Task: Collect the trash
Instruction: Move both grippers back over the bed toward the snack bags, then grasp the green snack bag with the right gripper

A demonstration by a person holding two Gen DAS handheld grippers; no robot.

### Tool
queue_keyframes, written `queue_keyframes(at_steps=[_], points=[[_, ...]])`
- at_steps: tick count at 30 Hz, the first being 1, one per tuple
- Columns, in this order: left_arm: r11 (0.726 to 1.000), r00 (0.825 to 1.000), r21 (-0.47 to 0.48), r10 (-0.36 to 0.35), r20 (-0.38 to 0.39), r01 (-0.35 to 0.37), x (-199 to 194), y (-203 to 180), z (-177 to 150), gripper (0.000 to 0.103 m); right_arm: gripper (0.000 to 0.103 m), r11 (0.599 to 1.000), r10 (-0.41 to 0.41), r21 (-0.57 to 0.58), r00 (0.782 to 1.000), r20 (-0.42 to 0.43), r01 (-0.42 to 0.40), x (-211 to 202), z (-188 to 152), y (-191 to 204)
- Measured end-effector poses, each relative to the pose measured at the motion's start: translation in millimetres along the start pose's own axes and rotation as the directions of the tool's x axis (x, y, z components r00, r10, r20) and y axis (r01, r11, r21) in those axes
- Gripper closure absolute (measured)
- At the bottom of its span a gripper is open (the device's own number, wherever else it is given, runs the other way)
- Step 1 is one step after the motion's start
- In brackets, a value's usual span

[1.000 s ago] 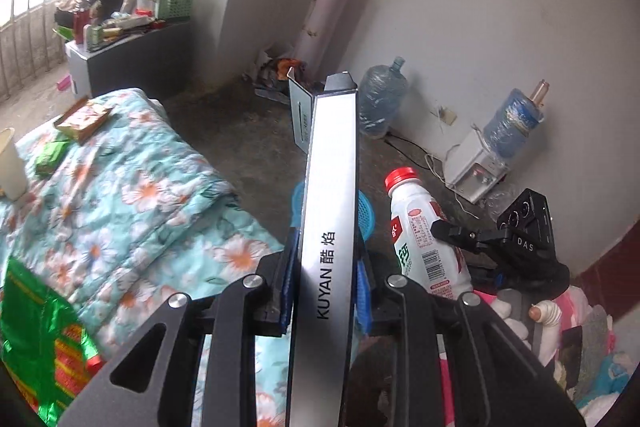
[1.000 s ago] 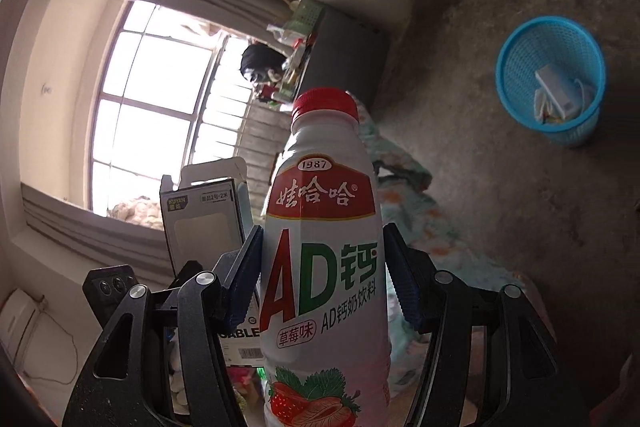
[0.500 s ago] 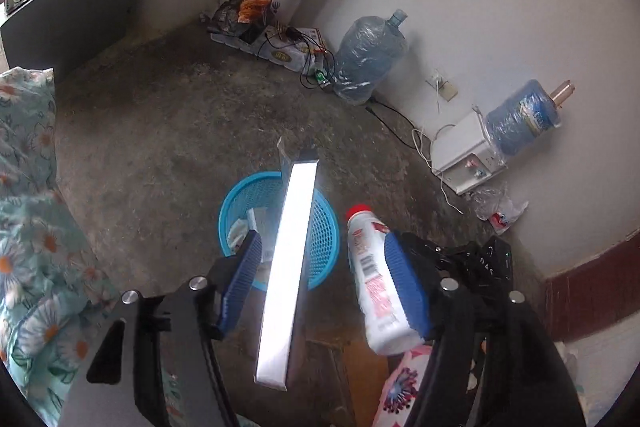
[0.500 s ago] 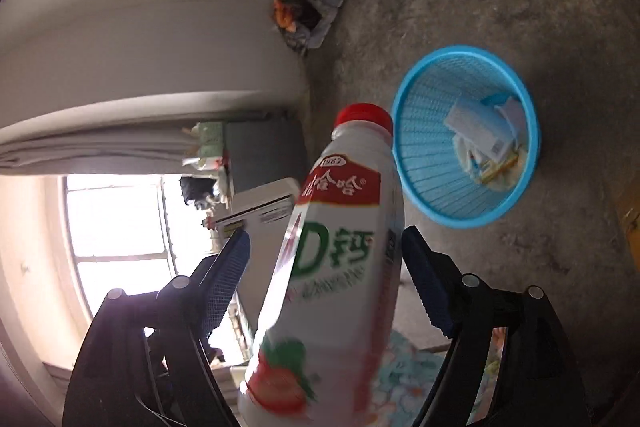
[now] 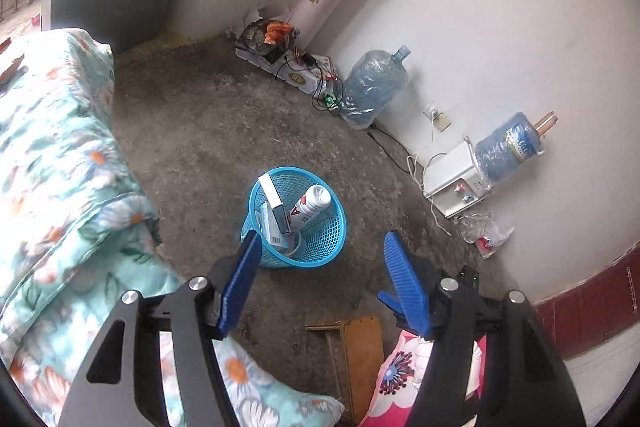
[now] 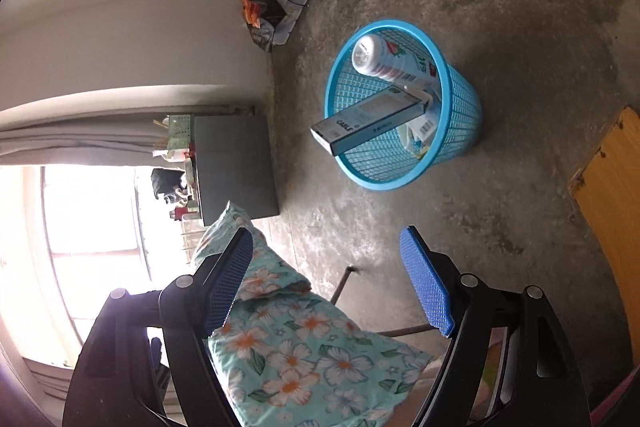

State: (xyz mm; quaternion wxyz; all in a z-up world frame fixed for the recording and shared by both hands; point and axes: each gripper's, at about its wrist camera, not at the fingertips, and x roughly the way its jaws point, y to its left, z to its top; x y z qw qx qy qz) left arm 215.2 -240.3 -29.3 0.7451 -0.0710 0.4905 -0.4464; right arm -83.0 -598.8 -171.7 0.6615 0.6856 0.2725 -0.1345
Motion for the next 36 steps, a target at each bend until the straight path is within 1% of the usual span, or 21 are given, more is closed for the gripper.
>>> queue_keyframes(at_steps=[1, 4, 7, 9, 10, 12, 15, 18, 20, 23, 24, 27, 28, 30, 32, 33, 34, 35, 36], points=[[1.0, 0.999, 0.006, -0.008, 0.032, 0.008, -20.4, 1.8, -8.1, 0.041, 0.03, 1.0, 0.004, -0.02, 1.0, -0.01, -0.004, -2.9, -4.9, 4.6], [0.999, 0.992, 0.028, 0.014, 0.125, -0.017, -82.4, 10.4, -38.3, 0.038, 0.03, 0.994, 0.023, -0.102, 0.999, -0.036, -0.026, -9.4, -18.1, 28.8], [0.996, 0.976, 0.018, 0.081, 0.204, -0.087, -142.5, 27.3, -73.0, 0.036, 0.029, 0.974, 0.061, -0.213, 0.995, -0.078, -0.077, -14.9, -39.5, 64.7], [0.987, 0.951, -0.015, 0.158, 0.264, -0.16, -182.7, 42.1, -98.0, 0.034, 0.029, 0.95, 0.092, -0.286, 0.988, -0.127, -0.126, -11.0, -57.6, 91.1], [0.981, 0.936, -0.042, 0.194, 0.293, -0.19, -202.0, 49.7, -110.0, 0.034, 0.029, 0.935, 0.106, -0.319, 0.982, -0.16, -0.153, -7.0, -68.4, 105.4], [0.965, 0.9, -0.11, 0.261, 0.35, -0.237, -240.0, 66.4, -135.1, 0.033, 0.029, 0.903, 0.125, -0.375, 0.963, -0.239, -0.21, 4.2, -93.9, 131.4], [0.933, 0.834, -0.225, 0.353, 0.424, -0.281, -288.1, 91.6, -170.7, 0.033, 0.029, 0.853, 0.113, -0.438, 0.921, -0.373, -0.282, 28.4, -141.2, 166.7], [0.9, 0.775, -0.324, 0.421, 0.47, -0.292, -325.8, 115.2, -200.3, 0.032, 0.029, 0.816, 0.082, -0.454, 0.85, -0.521, -0.357, 58.3, -195.8, 192.2], [0.877, 0.748, -0.378, 0.459, 0.479, -0.296, -344.7, 131.4, -215.4, 0.032, 0.029, 0.796, 0.043, -0.462, 0.798, -0.602, -0.391, 77.8, -234.7, 202.8], [0.849, 0.711, -0.441, 0.501, 0.493, -0.292, -367.5, 149.8, -233.9, 0.032, 0.029, 0.783, -0.037, -0.471, 0.726, -0.687, -0.406, 107.2, -290.7, 211.4], [0.842, 0.704, -0.457, 0.509, 0.495, -0.288, -373.0, 155.4, -240.0, 0.032, 0.029, 0.783, -0.064, -0.472, 0.703, -0.708, -0.405, 116.4, -308.2, 212.0], [0.818, 0.684, -0.496, 0.54, 0.49, -0.29, -383.3, 170.0, -256.9, 0.032, 0.029, 0.799, -0.136, -0.467, 0.643, -0.754, -0.378, 142.1, -354.2, 207.5], [0.812, 0.679, -0.505, 0.549, 0.487, -0.294, -385.0, 172.9, -262.3, 0.032, 0.029, 0.808, -0.159, -0.467, 0.63, -0.76, -0.36, 149.2, -366.7, 204.4], [0.797, 0.67, -0.524, 0.567, 0.479, -0.3, -388.6, 182.5, -269.4, 0.032, 0.029, 0.809, -0.199, -0.479, 0.608, -0.768, -0.34, 162.9, -388.7, 199.1], [0.788, 0.667, -0.544, 0.572, 0.477, -0.287, -393.1, 194.0, -274.6, 0.032, 0.029, 0.808, -0.236, -0.499, 0.603, -0.762, -0.314, 174.9, -406.8, 196.9], [0.784, 0.667, -0.555, 0.573, 0.477, -0.278, -395.9, 201.3, -275.9, 0.032, 0.031, 0.8, -0.253, -0.517, 0.609, -0.752, -0.304, 179.1, -413.7, 197.3], [0.78, 0.666, -0.565, 0.574, 0.477, -0.268, -397.6, 208.8, -275.2, 0.032, 0.031, 0.783, -0.268, -0.546, 0.631, -0.728, -0.297, 180.4, -418.8, 200.8], [0.775, 0.666, -0.576, 0.576, 0.473, -0.261, -398.8, 217.7, -272.4, 0.032, 0.031, 0.775, -0.274, -0.559, 0.64, -0.717, -0.294, 182.6, -423.4, 203.8], [0.767, 0.672, -0.588, 0.579, 0.461, -0.258, -398.5, 227.5, -266.6, 0.032, 0.032, 0.778, -0.276, -0.559, 0.644, -0.714, -0.287, 186.1, -424.7, 203.9]])
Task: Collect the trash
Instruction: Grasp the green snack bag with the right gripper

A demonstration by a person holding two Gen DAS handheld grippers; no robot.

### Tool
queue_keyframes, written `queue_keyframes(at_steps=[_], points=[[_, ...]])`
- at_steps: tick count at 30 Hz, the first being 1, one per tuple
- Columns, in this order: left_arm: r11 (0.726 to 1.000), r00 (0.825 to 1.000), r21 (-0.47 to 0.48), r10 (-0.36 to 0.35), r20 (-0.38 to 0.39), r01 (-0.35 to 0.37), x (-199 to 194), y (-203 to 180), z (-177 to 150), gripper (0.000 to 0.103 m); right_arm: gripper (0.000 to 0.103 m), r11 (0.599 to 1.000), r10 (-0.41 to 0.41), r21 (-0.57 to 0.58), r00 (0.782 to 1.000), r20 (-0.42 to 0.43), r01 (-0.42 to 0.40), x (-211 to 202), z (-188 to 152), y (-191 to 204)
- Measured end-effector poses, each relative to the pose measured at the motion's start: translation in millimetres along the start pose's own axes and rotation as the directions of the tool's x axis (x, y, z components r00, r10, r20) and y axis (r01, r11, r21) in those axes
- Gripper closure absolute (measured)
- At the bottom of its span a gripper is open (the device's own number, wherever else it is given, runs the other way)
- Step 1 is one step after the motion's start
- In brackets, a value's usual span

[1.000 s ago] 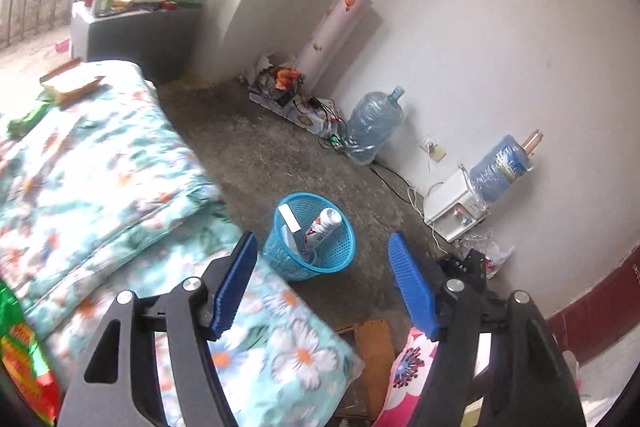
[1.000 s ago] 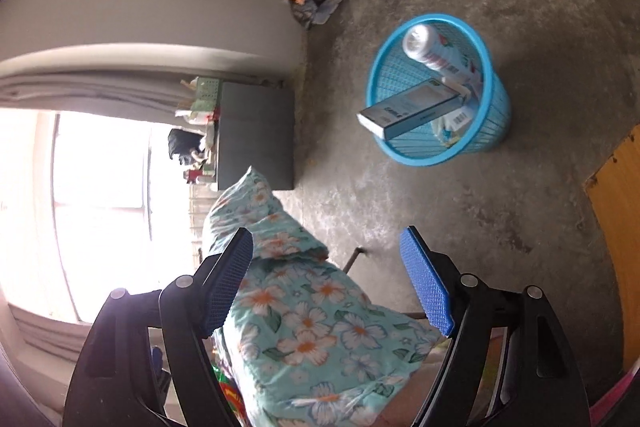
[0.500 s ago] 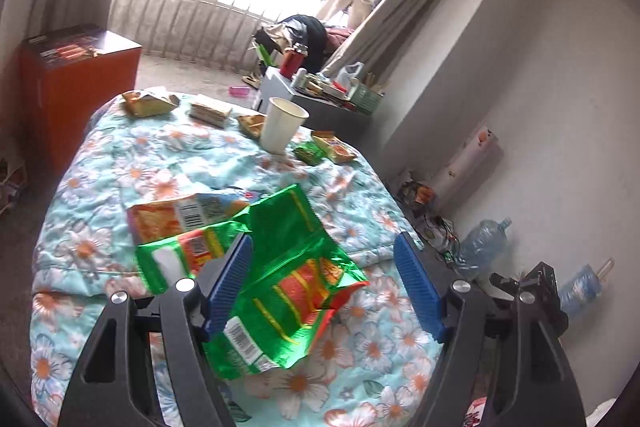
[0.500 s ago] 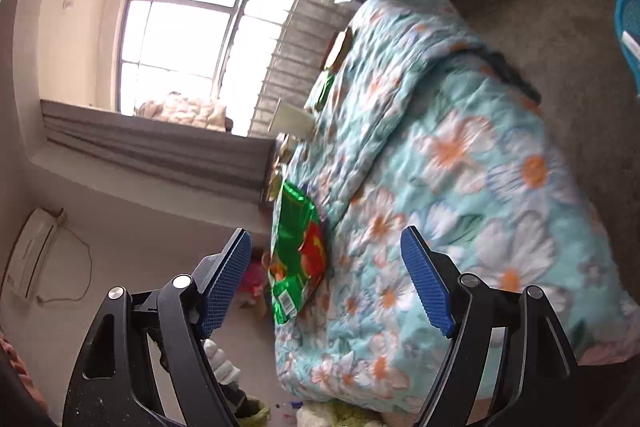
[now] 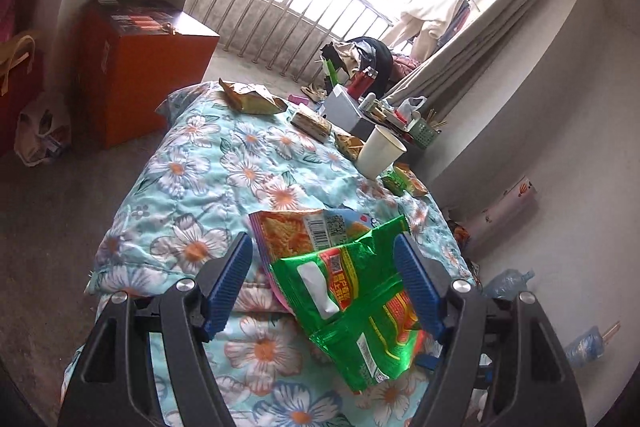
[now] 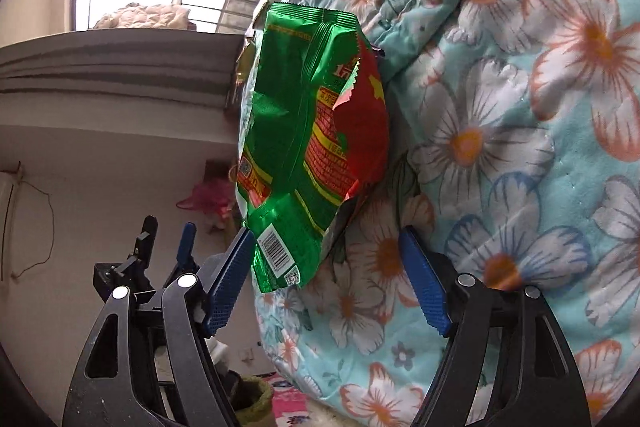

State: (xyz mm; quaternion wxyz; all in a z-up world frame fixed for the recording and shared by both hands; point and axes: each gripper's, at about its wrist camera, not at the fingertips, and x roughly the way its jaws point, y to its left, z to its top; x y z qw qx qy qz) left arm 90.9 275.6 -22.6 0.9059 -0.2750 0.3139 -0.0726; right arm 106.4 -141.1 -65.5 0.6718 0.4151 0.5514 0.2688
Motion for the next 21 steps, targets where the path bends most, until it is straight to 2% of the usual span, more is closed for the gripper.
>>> queue_keyframes(at_steps=[2, 4, 5, 7, 9, 10, 12, 13, 15, 17, 21], points=[[1.0, 0.999, -0.024, 0.006, -0.032, -0.007, 21.0, 9.4, 13.0, 0.032, 0.037, 1.0, -0.016, 0.01, 1.0, 0.012, 0.016, 6.4, 1.7, 3.2], [0.999, 0.998, -0.034, 0.008, -0.07, -0.011, 46.5, 14.7, 25.6, 0.032, 0.047, 0.999, -0.029, 0.022, 0.999, 0.03, 0.029, 9.4, -2.1, 2.9], [0.999, 0.996, -0.032, 0.029, -0.088, -0.032, 59.9, 16.9, 31.0, 0.036, 0.051, 0.999, -0.037, 0.037, 0.999, 0.036, 0.036, 13.3, -0.2, 2.4], [0.999, 0.988, -0.021, 0.025, -0.15, -0.028, 87.3, 18.4, 38.0, 0.038, 0.063, 0.997, -0.041, 0.062, 0.998, 0.039, 0.039, 18.7, 2.6, 0.0], [0.999, 0.974, -0.006, 0.039, -0.224, -0.041, 111.2, 16.7, 38.3, 0.05, 0.082, 0.995, -0.052, 0.087, 0.998, 0.041, 0.048, 20.9, 8.0, -0.6], [1.0, 0.968, 0.006, 0.025, -0.248, -0.024, 119.1, 15.1, 35.8, 0.053, 0.087, 0.994, -0.052, 0.094, 0.998, 0.038, 0.048, 21.8, 10.1, -2.4], [0.999, 0.96, 0.034, 0.006, -0.281, 0.004, 126.4, 8.8, 30.0, 0.072, 0.092, 0.994, -0.05, 0.098, 0.998, 0.039, 0.046, 16.6, 15.7, -7.4], [0.999, 0.956, 0.049, 0.007, -0.292, 0.008, 126.8, 6.4, 25.1, 0.077, 0.094, 0.994, -0.051, 0.095, 0.998, 0.042, 0.047, 14.2, 18.0, -8.6], [0.997, 0.951, 0.071, 0.004, -0.308, 0.019, 124.5, 2.1, 15.3, 0.095, 0.096, 0.995, -0.053, 0.089, 0.997, 0.054, 0.048, 5.3, 24.1, -10.1], [0.997, 0.948, 0.076, 0.006, -0.317, 0.019, 118.7, -0.2, 4.4, 0.102, 0.097, 0.996, -0.048, 0.08, 0.997, 0.061, 0.043, -3.7, 30.4, -12.8], [0.999, 0.942, 0.048, -0.006, -0.337, 0.023, 100.4, -2.5, -20.3, 0.103, 0.098, 0.997, -0.044, 0.068, 0.996, 0.075, 0.038, -22.5, 44.0, -17.7]])
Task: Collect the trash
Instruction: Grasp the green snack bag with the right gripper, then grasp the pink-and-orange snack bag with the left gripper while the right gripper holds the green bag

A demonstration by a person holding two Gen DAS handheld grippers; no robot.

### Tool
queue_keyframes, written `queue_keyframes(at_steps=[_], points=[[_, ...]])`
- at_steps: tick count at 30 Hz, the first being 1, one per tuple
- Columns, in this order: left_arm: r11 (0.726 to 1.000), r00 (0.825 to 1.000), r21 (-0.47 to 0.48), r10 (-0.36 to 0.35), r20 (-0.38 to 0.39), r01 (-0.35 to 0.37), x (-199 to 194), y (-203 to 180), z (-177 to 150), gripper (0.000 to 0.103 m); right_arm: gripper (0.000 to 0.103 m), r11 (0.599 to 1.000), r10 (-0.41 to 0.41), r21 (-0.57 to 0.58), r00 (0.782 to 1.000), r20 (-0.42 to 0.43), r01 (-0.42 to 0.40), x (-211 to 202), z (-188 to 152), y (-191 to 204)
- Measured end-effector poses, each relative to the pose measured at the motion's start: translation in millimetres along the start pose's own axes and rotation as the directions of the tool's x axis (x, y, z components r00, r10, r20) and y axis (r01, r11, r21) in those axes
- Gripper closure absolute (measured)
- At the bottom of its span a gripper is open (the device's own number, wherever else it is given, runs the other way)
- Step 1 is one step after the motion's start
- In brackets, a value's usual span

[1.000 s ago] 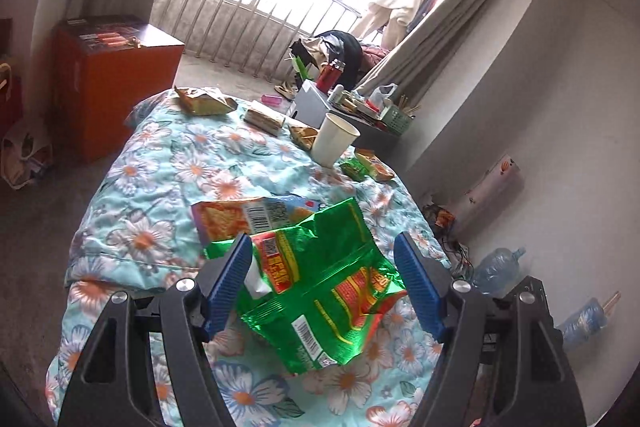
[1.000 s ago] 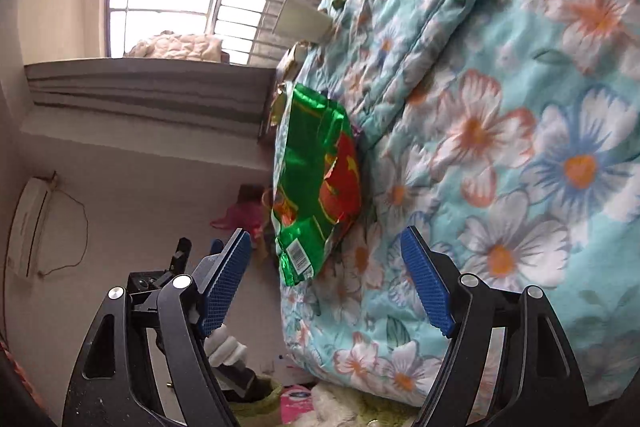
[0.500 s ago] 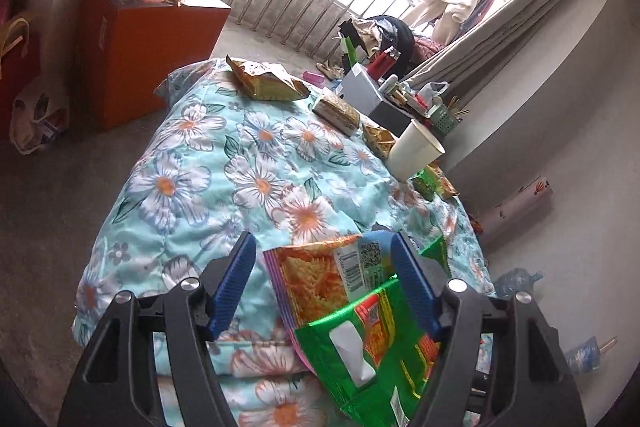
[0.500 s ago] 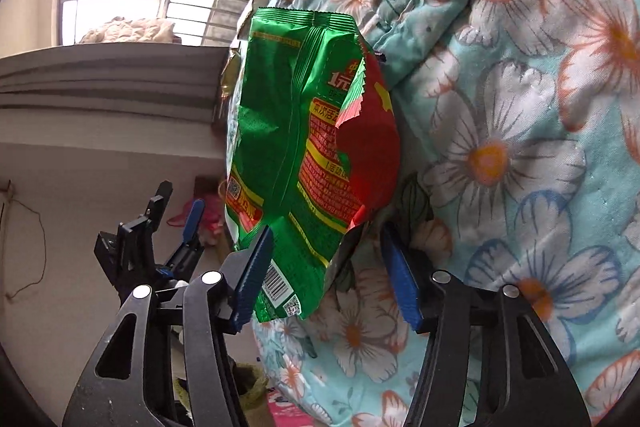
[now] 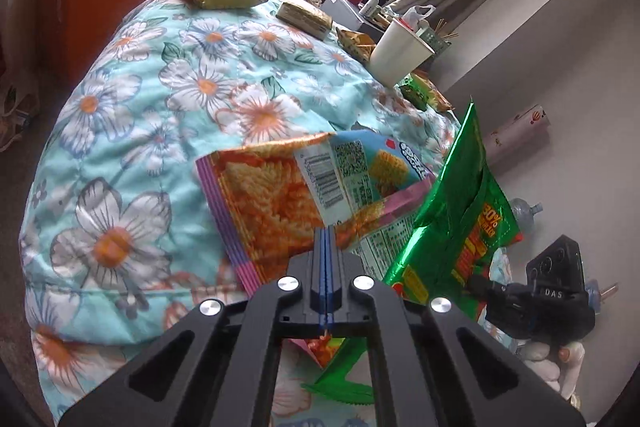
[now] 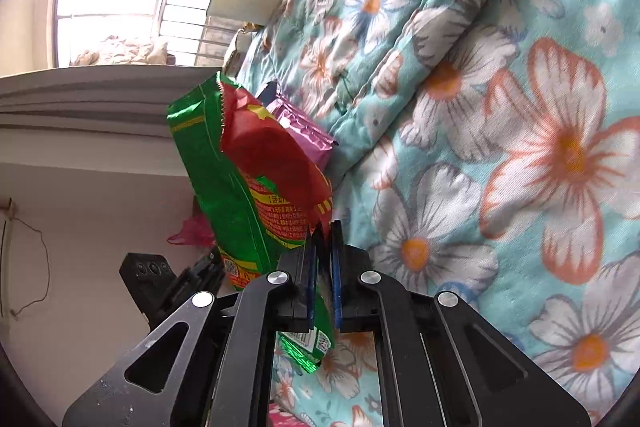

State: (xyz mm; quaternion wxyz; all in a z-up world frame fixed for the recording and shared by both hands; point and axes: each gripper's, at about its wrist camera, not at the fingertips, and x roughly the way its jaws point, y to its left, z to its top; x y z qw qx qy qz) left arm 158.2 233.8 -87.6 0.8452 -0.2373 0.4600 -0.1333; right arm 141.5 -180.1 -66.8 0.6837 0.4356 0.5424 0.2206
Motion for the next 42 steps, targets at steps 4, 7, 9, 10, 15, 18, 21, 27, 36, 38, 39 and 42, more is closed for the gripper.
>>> queue_keyframes(at_steps=[4, 7, 9, 10, 15, 18, 21, 27, 36, 38, 39, 42], points=[[0.997, 0.995, -0.009, -0.083, -0.058, 0.083, -10.4, -13.4, -36.3, 0.103, 0.098, 1.0, -0.01, -0.018, 0.999, 0.035, 0.011, -22.0, 12.8, -1.4], [0.995, 0.991, 0.008, -0.102, -0.082, 0.103, -17.4, -22.7, -49.4, 0.103, 0.098, 1.0, -0.012, -0.015, 0.998, 0.058, 0.013, -44.7, 20.0, -11.0], [0.996, 0.996, 0.033, -0.077, -0.049, 0.079, -22.9, -24.3, -41.4, 0.095, 0.098, 1.0, -0.006, -0.008, 0.998, 0.063, 0.007, -56.6, 20.6, -18.0], [0.998, 0.998, 0.04, -0.052, -0.023, 0.053, -25.4, -23.2, -33.0, 0.089, 0.098, 1.0, -0.007, -0.004, 0.998, 0.069, 0.007, -62.5, 20.0, -21.5], [0.997, 0.997, 0.057, 0.052, 0.058, -0.056, -16.7, -12.3, 22.9, 0.042, 0.097, 1.0, 0.002, 0.024, 0.994, 0.11, -0.005, -85.4, 3.7, -41.7], [0.987, 0.992, 0.104, 0.122, 0.025, -0.124, 8.0, -4.1, 53.1, 0.039, 0.097, 0.999, 0.003, 0.046, 0.993, 0.116, -0.009, -77.9, 1.1, -46.1], [0.971, 0.978, 0.133, 0.206, -0.044, -0.198, 36.9, 5.5, 66.8, 0.04, 0.096, 0.998, 0.002, 0.066, 0.994, 0.107, -0.009, -78.8, -3.1, -53.4], [0.981, 0.983, 0.145, 0.147, -0.11, -0.13, 31.9, 2.5, 43.3, 0.069, 0.095, 0.997, 0.002, 0.072, 0.995, 0.095, -0.009, -93.2, -4.7, -63.0], [0.99, 0.964, 0.062, -0.11, -0.242, 0.129, -2.6, -15.4, -38.9, 0.073, 0.092, 0.998, -0.005, 0.069, 0.996, 0.089, -0.001, -76.8, 15.2, -52.6], [0.993, 0.972, 0.046, -0.094, -0.215, 0.106, -5.7, -14.6, -37.0, 0.062, 0.09, 0.998, -0.015, 0.069, 0.996, 0.09, 0.009, -75.7, 16.3, -53.0], [0.995, 0.979, 0.043, -0.08, -0.19, 0.089, -6.4, -12.6, -32.8, 0.055, 0.085, 0.998, -0.015, 0.07, 0.996, 0.091, 0.009, -77.8, 15.5, -55.1], [0.997, 0.979, -0.016, -0.079, -0.19, 0.078, 3.9, -3.6, -16.8, 0.054, 0.075, 0.997, -0.007, 0.079, 0.996, 0.09, 0.0, -77.7, 14.1, -55.2]])
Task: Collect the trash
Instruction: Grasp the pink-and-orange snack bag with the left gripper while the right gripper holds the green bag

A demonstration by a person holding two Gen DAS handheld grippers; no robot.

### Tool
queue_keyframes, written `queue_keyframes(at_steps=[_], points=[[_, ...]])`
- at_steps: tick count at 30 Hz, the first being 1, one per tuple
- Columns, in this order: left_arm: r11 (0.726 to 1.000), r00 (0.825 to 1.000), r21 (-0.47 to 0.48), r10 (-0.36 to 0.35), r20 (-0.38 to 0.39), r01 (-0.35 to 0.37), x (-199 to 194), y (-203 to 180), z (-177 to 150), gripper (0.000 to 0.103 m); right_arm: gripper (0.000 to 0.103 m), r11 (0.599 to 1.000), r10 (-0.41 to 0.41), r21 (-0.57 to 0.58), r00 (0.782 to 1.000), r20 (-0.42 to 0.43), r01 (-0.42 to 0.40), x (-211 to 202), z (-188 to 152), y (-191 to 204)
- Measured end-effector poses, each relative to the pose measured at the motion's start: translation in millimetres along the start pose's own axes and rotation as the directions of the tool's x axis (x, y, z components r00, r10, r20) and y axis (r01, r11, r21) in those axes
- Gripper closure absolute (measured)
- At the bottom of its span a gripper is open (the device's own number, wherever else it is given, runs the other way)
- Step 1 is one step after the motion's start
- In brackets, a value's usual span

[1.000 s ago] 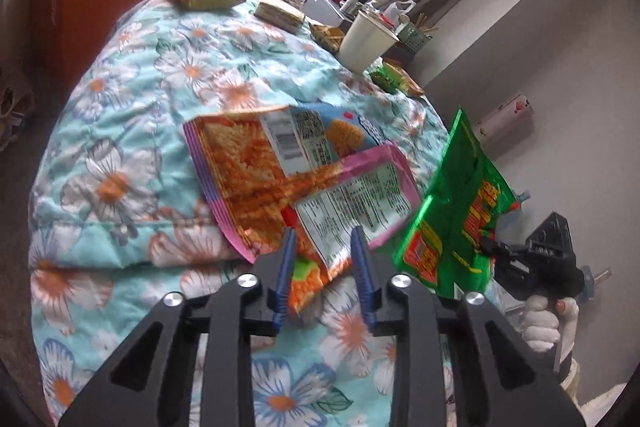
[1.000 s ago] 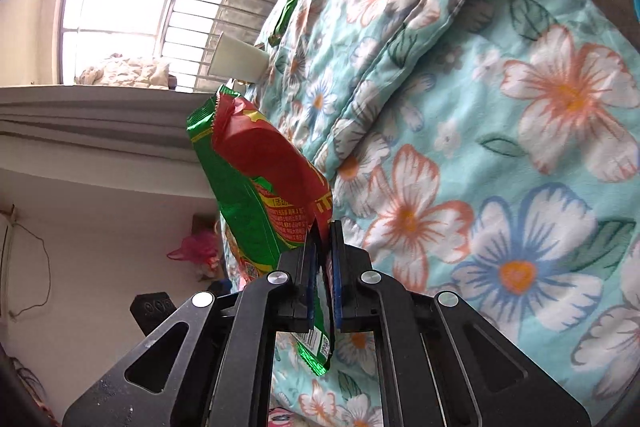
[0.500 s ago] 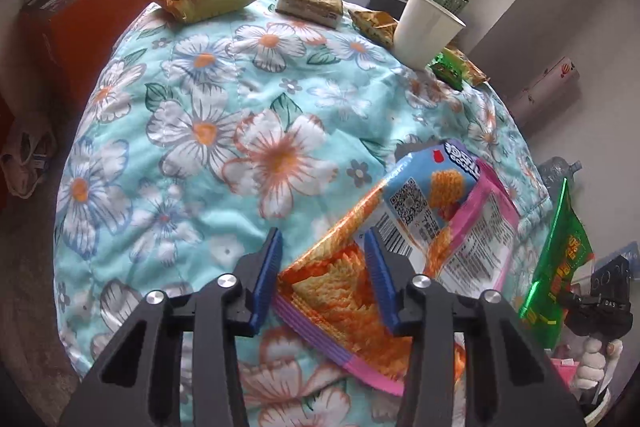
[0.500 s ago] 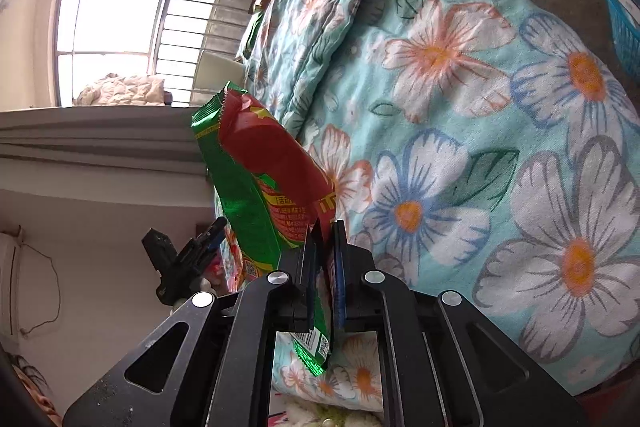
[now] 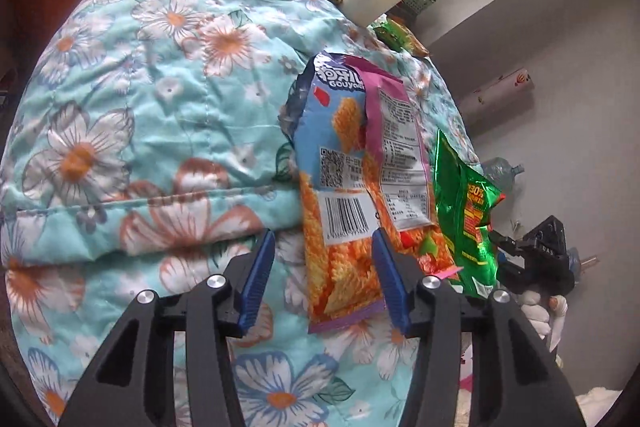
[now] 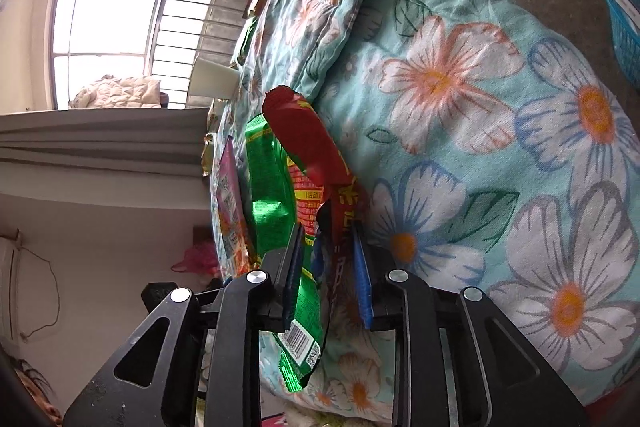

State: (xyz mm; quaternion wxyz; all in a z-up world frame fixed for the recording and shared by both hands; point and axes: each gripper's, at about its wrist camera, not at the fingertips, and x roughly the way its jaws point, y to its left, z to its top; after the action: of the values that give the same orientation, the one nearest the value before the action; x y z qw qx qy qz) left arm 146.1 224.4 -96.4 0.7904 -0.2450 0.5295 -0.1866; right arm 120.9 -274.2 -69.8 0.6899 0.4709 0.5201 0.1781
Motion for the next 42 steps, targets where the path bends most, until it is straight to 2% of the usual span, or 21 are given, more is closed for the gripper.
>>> queue_keyframes(at_steps=[4, 6, 9, 14, 16, 17, 18, 20, 21, 23, 25, 29, 36, 39, 42], points=[[0.998, 0.997, -0.049, -0.053, -0.054, 0.05, 17.3, -0.1, 9.2, 0.054, 0.07, 1.0, -0.006, -0.008, 1.0, -0.025, 0.006, 7.2, -3.9, 1.3], [0.991, 0.99, -0.066, -0.121, -0.066, 0.117, 20.3, -4.0, 9.0, 0.054, 0.07, 1.0, -0.011, -0.008, 0.999, -0.03, 0.011, 9.5, -5.9, 0.5], [0.968, 0.971, -0.122, -0.228, -0.067, 0.219, 23.7, -2.9, 4.2, 0.054, 0.07, 1.0, -0.02, -0.016, 0.999, -0.03, 0.02, 10.4, -7.8, 0.7], [0.966, 0.975, -0.16, -0.214, -0.052, 0.204, 31.2, -0.6, -9.4, 0.055, 0.076, 0.999, -0.033, -0.033, 0.999, -0.03, 0.032, 15.2, -5.1, 3.4], [0.967, 0.979, -0.163, -0.203, -0.035, 0.195, 29.2, -3.9, -10.8, 0.056, 0.082, 0.999, -0.035, -0.032, 0.999, -0.027, 0.034, 14.3, -5.2, -0.1], [0.967, 0.979, -0.16, -0.202, -0.022, 0.196, 29.1, -6.0, -11.5, 0.061, 0.084, 0.999, -0.033, -0.032, 0.999, -0.027, 0.033, 15.3, -4.6, -1.1], [0.969, 0.98, -0.155, -0.197, -0.018, 0.192, 30.9, -8.3, -11.9, 0.071, 0.087, 0.999, -0.031, -0.03, 0.999, -0.025, 0.03, 15.4, -5.6, -4.0], [0.973, 0.983, -0.149, -0.181, -0.011, 0.178, 34.5, -11.8, -13.9, 0.085, 0.09, 1.0, -0.023, -0.021, 1.0, -0.021, 0.022, 15.2, -6.0, -6.8], [0.973, 0.984, -0.149, -0.179, -0.004, 0.176, 35.2, -12.5, -14.0, 0.091, 0.091, 1.0, -0.016, -0.012, 1.0, -0.019, 0.016, 13.3, -6.4, -9.7], [0.971, 0.982, -0.145, -0.19, 0.017, 0.191, 33.0, -16.0, -14.3, 0.096, 0.092, 1.0, -0.009, -0.009, 1.0, -0.009, 0.009, 10.0, -7.3, -10.7], [0.974, 0.98, -0.112, -0.195, 0.045, 0.199, 23.7, -23.2, -13.5, 0.101, 0.097, 1.0, -0.008, -0.013, 1.0, 0.012, 0.009, 2.7, -9.1, -10.0], [0.985, 0.981, 0.014, -0.17, 0.093, 0.17, -4.6, -50.3, -13.7, 0.102, 0.099, 0.999, 0.001, -0.033, 0.997, 0.072, 0.002, -16.6, -11.0, -5.8], [0.969, 0.956, 0.187, -0.202, 0.215, 0.163, -59.8, -92.5, -20.7, 0.102, 0.103, 0.999, 0.027, -0.037, 0.976, 0.215, -0.019, -70.3, -24.3, -7.8], [0.952, 0.948, 0.245, -0.238, 0.213, 0.184, -64.9, -111.9, -21.0, 0.102, 0.103, 0.997, 0.076, -0.025, 0.959, 0.272, -0.072, -94.2, -37.2, -17.4], [0.936, 0.952, 0.293, -0.251, 0.177, 0.193, -55.5, -134.3, -20.2, 0.102, 0.103, 0.996, 0.088, -0.005, 0.944, 0.317, -0.091, -113.6, -49.0, -34.9]])
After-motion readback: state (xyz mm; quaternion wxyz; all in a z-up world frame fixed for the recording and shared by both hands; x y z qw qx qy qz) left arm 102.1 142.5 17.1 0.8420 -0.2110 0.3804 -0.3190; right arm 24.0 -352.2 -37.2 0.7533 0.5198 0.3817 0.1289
